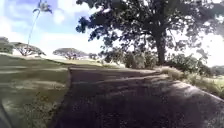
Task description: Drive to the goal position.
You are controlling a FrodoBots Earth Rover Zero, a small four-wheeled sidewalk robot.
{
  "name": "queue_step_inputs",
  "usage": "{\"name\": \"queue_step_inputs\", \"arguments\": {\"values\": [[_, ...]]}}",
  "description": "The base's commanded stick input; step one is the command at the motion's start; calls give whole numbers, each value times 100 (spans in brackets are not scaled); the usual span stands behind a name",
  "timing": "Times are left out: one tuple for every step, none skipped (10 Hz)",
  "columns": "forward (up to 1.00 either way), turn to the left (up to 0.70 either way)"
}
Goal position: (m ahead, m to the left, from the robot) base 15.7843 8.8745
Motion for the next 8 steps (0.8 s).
{"name": "queue_step_inputs", "arguments": {"values": [[70, 0], [70, 0], [70, 0], [70, 0], [70, 0], [70, 0], [70, 0], [70, 0]]}}
